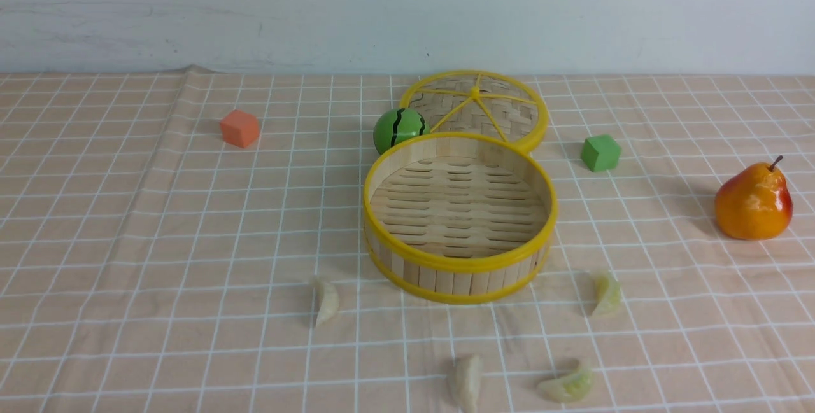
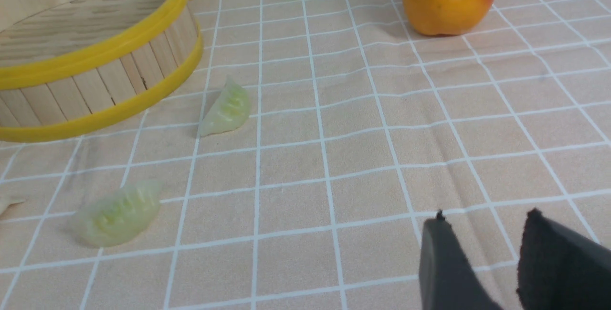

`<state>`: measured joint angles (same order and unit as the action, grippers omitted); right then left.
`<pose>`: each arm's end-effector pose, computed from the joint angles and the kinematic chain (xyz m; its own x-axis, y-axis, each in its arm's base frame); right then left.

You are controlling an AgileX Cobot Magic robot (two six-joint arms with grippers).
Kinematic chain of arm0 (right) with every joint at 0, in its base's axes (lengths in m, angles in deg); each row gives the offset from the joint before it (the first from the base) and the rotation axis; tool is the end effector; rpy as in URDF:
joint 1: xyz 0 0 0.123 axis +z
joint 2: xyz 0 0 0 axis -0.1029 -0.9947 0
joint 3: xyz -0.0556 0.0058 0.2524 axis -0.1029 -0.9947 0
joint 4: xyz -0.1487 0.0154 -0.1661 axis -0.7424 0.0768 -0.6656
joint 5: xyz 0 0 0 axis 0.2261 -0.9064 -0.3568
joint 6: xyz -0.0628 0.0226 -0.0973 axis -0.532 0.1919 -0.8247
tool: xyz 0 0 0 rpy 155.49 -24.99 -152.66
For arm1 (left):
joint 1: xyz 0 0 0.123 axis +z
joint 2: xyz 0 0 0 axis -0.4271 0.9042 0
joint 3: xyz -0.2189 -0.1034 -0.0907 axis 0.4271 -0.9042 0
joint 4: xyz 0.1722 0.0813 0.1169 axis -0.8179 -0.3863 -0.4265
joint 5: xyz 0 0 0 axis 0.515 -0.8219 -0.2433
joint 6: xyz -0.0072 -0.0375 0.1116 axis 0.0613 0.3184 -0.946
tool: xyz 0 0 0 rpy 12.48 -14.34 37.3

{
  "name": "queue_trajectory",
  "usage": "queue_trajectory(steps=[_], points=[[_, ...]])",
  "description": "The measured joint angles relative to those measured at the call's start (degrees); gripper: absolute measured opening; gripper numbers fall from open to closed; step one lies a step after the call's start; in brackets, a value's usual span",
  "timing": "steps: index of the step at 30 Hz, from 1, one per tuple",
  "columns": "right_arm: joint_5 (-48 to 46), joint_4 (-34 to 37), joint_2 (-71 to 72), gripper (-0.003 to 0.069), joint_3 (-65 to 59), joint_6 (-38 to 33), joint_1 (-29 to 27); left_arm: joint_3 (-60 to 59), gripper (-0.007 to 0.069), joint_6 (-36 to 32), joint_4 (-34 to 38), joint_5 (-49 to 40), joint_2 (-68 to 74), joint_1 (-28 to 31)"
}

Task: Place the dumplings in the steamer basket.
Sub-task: Use the left arm to grab a dumpling

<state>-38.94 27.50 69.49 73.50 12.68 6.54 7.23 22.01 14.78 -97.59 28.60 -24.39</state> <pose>0.0758 0.0000 0.1659 -0.3004 0.1557 -0.9410 0.0439 0.9878 0.1494 0.0767 0.0018 0.1641 -0.2808 -0.2268 -0.9326 -0.0851 0.9737 -0.2112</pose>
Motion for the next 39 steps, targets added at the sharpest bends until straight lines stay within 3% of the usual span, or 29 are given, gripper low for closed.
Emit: queue_trajectory(steps=[22, 25, 27, 30, 32, 35, 39], points=[[0.1, 3.1, 0.0, 0.0239, 0.0, 0.0, 0.0, 0.0, 0.0237, -0.1, -0.4, 0.1, 0.0, 0.0], [0.1, 3.4, 0.0, 0.0239, 0.0, 0.0, 0.0, 0.0, 0.0237, 0.8, 1.9, 0.8, 0.0, 0.0], [0.1, 5.0, 0.0, 0.024, 0.0, 0.1, 0.0, 0.0, 0.0237, 4.6, 8.1, 2.0, 0.0, 0.0], [0.0, 14.3, 0.0, 0.024, 0.0, 1.5, 0.0, 0.0, 0.0237, 15.9, 24.8, 3.2, 0.0, 0.0], [-0.7, 26.5, 0.0, 0.024, -0.1, 4.8, 0.0, 0.0, 0.0237, 24.4, 37.3, 3.3, 0.0, 0.0], [-1.2, 45.1, 0.0, 0.024, -0.6, 9.0, 0.0, 0.0, 0.0237, 29.6, 46.0, 3.8, 0.0, 0.0], [-0.8, 53.0, 0.0, 0.024, -0.6, 8.1, 0.0, 0.0, 0.0237, 30.7, 49.3, 4.3, 0.0, 0.0]])
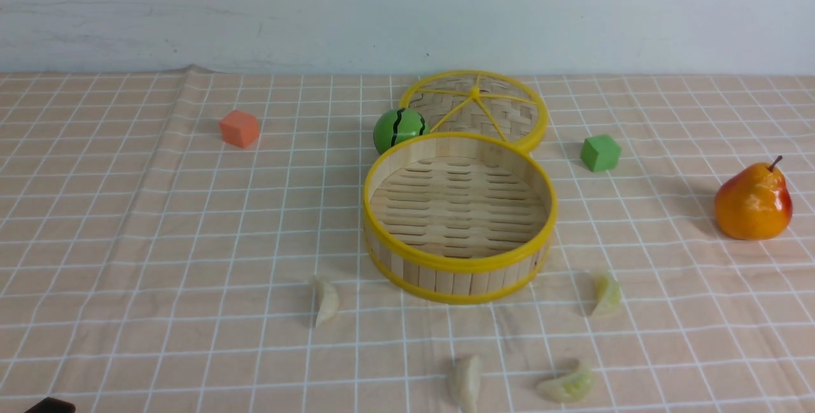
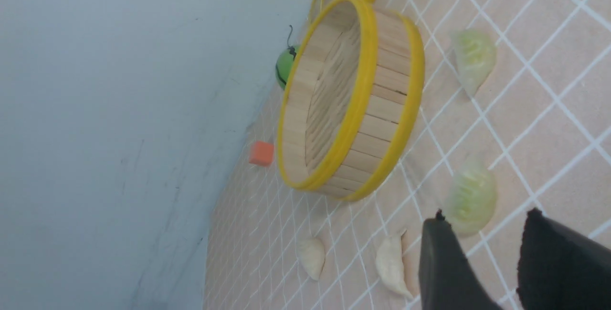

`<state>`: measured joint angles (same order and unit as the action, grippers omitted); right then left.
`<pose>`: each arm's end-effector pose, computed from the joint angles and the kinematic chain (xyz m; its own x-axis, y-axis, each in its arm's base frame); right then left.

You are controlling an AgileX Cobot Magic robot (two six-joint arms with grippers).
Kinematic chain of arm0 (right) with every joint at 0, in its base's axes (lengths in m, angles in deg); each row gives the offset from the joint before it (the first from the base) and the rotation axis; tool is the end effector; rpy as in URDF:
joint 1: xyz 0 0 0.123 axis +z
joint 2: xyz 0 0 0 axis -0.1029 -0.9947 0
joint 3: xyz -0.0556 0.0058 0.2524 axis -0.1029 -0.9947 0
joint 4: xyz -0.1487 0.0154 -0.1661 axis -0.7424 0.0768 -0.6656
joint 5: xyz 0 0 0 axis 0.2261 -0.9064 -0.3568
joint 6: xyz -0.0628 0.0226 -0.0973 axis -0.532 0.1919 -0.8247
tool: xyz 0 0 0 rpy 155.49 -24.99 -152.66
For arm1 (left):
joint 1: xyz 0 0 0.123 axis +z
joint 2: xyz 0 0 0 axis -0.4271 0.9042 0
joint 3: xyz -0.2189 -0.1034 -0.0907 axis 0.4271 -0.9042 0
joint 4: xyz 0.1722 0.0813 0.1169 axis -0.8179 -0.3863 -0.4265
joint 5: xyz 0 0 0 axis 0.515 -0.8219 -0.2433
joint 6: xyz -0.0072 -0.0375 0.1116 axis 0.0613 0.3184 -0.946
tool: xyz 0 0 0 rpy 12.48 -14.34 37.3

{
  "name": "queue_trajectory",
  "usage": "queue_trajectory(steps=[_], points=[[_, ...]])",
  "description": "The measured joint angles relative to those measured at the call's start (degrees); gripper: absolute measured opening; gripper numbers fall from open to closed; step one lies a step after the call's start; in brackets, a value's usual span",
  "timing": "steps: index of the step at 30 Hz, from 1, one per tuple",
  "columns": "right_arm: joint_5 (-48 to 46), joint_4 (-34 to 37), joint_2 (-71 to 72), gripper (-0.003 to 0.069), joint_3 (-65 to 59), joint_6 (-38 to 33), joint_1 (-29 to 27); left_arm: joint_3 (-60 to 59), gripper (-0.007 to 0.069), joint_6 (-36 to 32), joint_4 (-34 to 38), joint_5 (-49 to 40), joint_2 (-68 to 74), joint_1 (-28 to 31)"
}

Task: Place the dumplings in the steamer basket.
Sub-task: Use the left arm to grab a dumpling

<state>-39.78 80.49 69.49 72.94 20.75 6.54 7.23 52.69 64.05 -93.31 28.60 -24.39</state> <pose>0.0736 0.0375 0.1788 -0.3622 0.8759 -0.3188 0.0518 0.3604 0.9313 0.0786 -0.0241 0.1840 -0.1935 -0.9796 0.0538 -0.1328 -0.0281 -0.9907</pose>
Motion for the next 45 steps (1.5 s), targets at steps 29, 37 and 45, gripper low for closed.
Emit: queue_trajectory(steps=[29, 37, 45], points=[[-29.9, -19.5, -46.3, -0.0015, 44.9, -49.1, 5.9, 53.1, -0.0013, -43.3, -40.1, -40.8, 56.7, -13.8], [-38.8, -33.9, -55.6, -0.001, 46.8, -40.4, 21.3, 64.2, 0.0143, -28.7, -54.9, -42.6, 77.2, -30.4], [-45.6, -44.8, -56.6, -0.0004, 47.0, -31.4, 26.5, 76.1, 0.0482, -22.2, -55.7, -39.6, 95.9, -33.2]])
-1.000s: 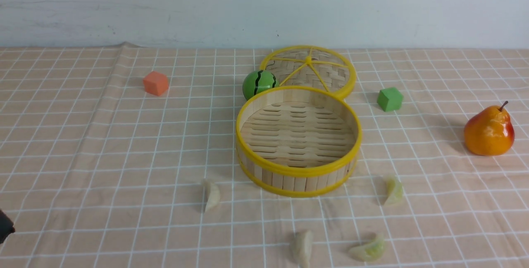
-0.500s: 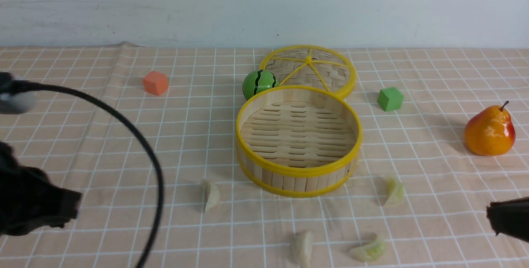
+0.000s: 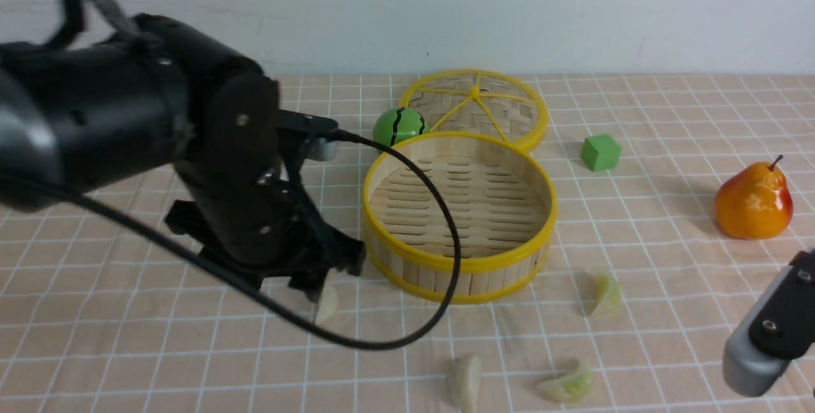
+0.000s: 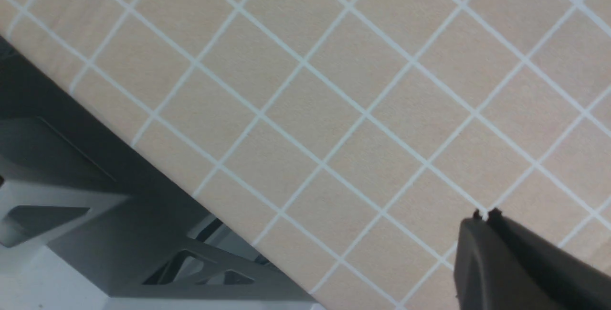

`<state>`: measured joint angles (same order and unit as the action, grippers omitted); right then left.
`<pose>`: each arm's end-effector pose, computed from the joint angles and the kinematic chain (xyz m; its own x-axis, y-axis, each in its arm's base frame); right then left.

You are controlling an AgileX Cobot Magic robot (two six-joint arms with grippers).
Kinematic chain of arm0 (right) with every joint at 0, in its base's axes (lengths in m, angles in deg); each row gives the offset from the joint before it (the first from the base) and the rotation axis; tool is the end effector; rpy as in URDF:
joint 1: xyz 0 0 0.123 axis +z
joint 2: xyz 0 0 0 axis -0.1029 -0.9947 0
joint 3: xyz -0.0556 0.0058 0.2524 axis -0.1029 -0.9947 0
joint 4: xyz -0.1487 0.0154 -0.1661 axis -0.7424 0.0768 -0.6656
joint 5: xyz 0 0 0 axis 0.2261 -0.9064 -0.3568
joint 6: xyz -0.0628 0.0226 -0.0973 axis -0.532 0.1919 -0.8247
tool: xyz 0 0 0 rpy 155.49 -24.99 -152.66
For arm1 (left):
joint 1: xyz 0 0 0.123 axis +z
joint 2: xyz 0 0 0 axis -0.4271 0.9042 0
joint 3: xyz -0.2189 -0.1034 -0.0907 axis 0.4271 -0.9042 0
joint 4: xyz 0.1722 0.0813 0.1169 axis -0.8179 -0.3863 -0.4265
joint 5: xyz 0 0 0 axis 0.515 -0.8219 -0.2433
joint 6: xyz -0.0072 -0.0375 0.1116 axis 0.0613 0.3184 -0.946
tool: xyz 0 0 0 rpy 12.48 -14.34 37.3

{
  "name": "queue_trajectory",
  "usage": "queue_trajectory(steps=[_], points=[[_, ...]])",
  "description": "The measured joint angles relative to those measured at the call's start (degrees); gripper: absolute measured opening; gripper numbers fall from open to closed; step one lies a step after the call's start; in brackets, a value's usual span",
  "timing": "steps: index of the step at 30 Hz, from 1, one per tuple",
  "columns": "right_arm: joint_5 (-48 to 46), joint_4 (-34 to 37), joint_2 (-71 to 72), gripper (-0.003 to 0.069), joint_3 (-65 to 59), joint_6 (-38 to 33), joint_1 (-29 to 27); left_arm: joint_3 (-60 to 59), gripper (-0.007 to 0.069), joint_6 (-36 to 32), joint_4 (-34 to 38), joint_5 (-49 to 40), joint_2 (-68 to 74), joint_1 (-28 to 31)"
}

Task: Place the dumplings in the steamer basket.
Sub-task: Use the left arm to grab a dumpling

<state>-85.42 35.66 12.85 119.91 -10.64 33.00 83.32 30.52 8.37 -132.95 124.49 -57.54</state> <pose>0.1225 0.0780 0.2468 -0.7536 -0.5912 -0.2875 -0.6300 0.7743 0.0590 0.2762 -0.1597 0.2250 -0.9207 0.2158 -0.3251 0.2287 0.9735 -0.0014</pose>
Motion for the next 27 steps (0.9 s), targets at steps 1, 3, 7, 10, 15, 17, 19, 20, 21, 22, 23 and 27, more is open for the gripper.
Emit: queue_trajectory(steps=[1, 3, 7, 10, 15, 17, 19, 20, 21, 22, 23, 27], points=[[-0.1, -0.4, 0.1, -0.0003, 0.0, 0.3, 0.0, 0.7, 0.0493, 0.4, 0.1, 0.3, 1.3, 0.0], [-0.1, -0.8, 0.5, -0.0002, 0.1, 0.7, 0.0, 3.0, 0.0545, 3.3, -0.1, 3.0, 7.0, 0.0], [-0.1, -0.8, 0.5, 0.0, 0.2, 0.7, 0.0, 4.3, 0.0553, 6.9, -1.1, 6.8, 12.7, 0.0], [-0.1, -0.8, 0.5, 0.0, 0.3, 0.7, 0.0, 4.8, 0.0545, 9.6, -2.6, 8.8, 16.0, 0.0], [1.0, -0.8, 0.5, 0.0001, 0.3, 0.7, 0.0, 5.1, 0.0487, 16.6, -7.3, 11.6, 20.1, 0.0], [1.7, -0.8, 0.5, 0.0003, 0.3, 0.7, 0.0, 5.1, 0.0442, 18.2, -7.9, 12.6, 20.2, 0.0], [2.5, -0.8, 0.5, 0.0004, 0.3, 0.7, 0.0, 5.1, 0.0369, 19.0, -8.0, 13.0, 20.3, 0.0], [2.8, -0.8, 0.5, 0.0005, 0.3, 0.7, 0.0, 5.1, 0.032, 19.2, -8.0, 13.0, 20.3, 0.0], [2.9, -0.8, 0.5, 0.0006, 0.3, 0.7, 0.0, 5.1, 0.0275, 19.1, -8.0, 13.0, 20.3, 0.0], [3.2, -0.8, 0.5, 0.0007, 0.3, 0.7, 0.0, 5.1, 0.0228, 19.2, -8.0, 13.0, 20.3, 0.0], [3.4, -0.8, 0.5, 0.0008, 0.3, 0.7, 0.0, 5.3, 0.0175, 19.2, -8.0, 12.7, 20.3, 0.0], [3.5, -0.8, 0.5, 0.0011, 0.3, 0.7, 0.0, 6.1, 0.0185, 17.2, -8.2, 9.0, 19.6, 0.0]])
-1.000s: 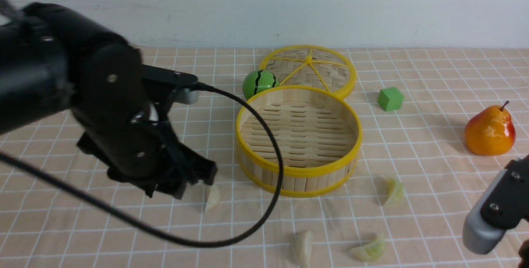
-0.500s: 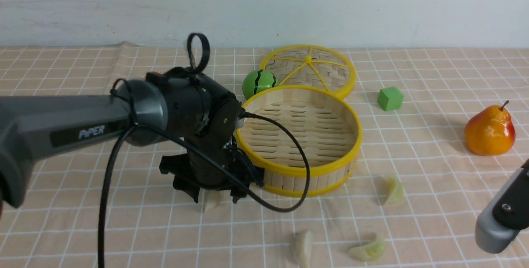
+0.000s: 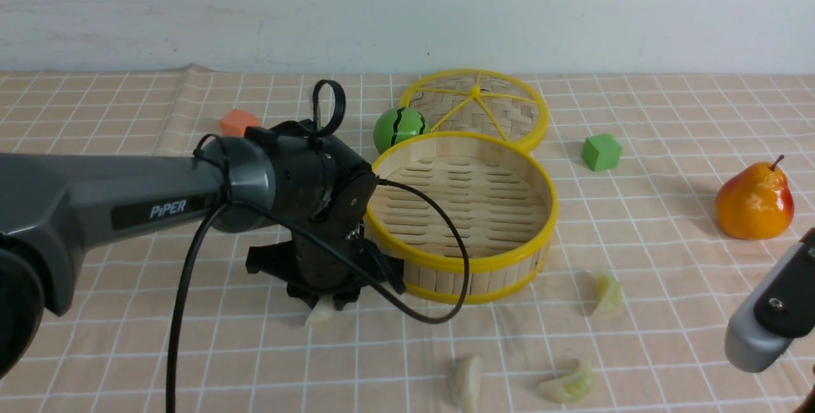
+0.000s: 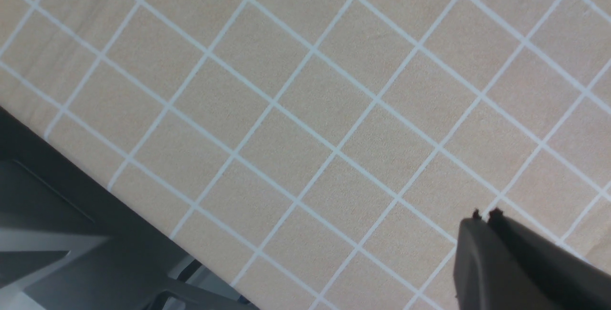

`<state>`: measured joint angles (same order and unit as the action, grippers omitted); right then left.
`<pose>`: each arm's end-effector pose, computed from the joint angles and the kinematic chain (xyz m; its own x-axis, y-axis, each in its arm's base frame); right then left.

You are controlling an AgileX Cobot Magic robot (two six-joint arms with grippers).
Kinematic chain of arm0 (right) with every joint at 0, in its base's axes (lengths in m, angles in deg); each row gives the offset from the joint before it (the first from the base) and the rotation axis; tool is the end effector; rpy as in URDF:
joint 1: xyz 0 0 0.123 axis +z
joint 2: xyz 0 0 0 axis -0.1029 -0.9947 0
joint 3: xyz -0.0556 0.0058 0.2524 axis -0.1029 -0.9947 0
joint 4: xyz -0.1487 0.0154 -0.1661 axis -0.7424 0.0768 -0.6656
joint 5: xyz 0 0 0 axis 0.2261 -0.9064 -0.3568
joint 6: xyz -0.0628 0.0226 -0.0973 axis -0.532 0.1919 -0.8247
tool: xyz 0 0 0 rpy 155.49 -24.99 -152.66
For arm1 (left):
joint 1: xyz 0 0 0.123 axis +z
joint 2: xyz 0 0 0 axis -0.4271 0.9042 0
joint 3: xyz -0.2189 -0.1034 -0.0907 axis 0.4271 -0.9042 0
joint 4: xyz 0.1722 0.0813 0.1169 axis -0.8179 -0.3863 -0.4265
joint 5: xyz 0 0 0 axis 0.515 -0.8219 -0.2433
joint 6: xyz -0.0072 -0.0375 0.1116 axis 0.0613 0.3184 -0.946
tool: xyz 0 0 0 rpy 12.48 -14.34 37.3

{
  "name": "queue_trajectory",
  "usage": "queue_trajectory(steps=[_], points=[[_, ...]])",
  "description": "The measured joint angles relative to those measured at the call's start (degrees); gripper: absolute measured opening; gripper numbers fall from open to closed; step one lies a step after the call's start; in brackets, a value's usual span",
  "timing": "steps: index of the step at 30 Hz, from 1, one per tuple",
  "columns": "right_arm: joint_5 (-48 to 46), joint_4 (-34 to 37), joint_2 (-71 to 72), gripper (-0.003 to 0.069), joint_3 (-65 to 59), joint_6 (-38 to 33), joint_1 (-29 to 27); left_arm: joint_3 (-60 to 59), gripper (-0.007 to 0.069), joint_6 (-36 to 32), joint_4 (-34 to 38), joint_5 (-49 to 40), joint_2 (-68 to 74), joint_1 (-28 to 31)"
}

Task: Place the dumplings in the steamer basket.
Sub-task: Use the left arm to grab a dumpling, then use the left arm to put the dumpling into the steamer

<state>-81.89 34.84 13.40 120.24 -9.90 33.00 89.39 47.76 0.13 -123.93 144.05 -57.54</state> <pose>0.1290 0.0792 0.2518 -0.7410 -0.5698 -0.3555 -0.6192 0.7845 0.0332 0.3311 -0.1816 0.1388 -0.9500 0.0423 -0.3093 0.0292 0.9985 0.0469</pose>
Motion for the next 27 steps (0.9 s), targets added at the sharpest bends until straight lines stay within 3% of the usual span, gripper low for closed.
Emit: queue_trajectory(steps=[5, 10, 18, 27], points=[[0.3, 0.2, 0.0, 0.0012, 0.0, 0.0, 0.0, 7.1, 0.0185, -6.4, 0.8, -5.3, -3.7, -0.5], [2.0, 0.2, 0.0, 0.0013, 0.0, 0.0, 0.0, 25.2, 0.0185, -13.7, 4.8, -6.1, -2.9, -4.0], [2.5, 0.2, 0.0, 0.0018, 0.0, 0.0, 0.1, 46.9, 0.0185, -15.3, 10.1, -8.0, 14.3, -4.6], [2.5, 0.2, 0.0, 0.0026, 0.0, 0.0, 0.1, 58.1, 0.0185, -15.3, 10.2, -9.1, 27.3, -4.6]])
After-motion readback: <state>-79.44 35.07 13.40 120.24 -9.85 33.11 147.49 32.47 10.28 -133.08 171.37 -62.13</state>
